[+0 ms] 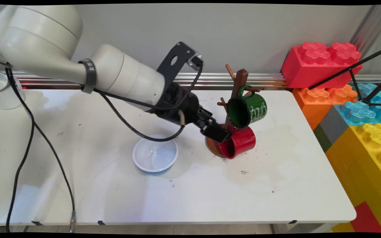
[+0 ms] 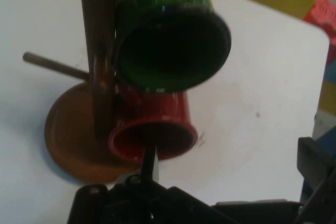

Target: Pick up the green mug from the rack

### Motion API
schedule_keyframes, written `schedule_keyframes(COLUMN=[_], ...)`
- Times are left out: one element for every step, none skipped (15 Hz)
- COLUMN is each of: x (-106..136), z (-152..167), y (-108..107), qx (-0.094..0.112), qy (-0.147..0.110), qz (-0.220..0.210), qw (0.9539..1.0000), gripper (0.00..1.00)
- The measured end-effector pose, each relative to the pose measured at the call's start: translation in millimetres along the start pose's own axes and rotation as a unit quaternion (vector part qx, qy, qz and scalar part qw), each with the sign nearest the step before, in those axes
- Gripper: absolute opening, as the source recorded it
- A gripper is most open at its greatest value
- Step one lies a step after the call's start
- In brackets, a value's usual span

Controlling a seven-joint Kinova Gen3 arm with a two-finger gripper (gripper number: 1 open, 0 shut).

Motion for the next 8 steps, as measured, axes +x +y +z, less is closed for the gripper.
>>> schedule_keyframes(x=[1.4, 2.4, 3.5, 4.5, 4.8, 5.1, 5.0, 5.0], z=[2.0, 4.0, 6.3, 8.6, 9.9, 11.9, 14.4, 16.5], y=[1.7, 3.3, 5.1, 6.7, 7.5, 8.4, 9.3, 10.0], qx=[0.000, -0.001, -0.002, -0.002, -0.003, -0.002, -0.002, -0.002], qy=[0.008, 0.015, 0.022, 0.030, 0.034, 0.039, 0.045, 0.050], qz=[-0.007, -0.014, -0.022, -0.030, -0.034, -0.041, -0.049, -0.056], qw=[0.9999, 0.9998, 0.9995, 0.9991, 0.9989, 0.9984, 0.9978, 0.9972], gripper=[1.00, 1.00, 1.00, 1.00, 1.00, 1.00, 1.00, 1.00])
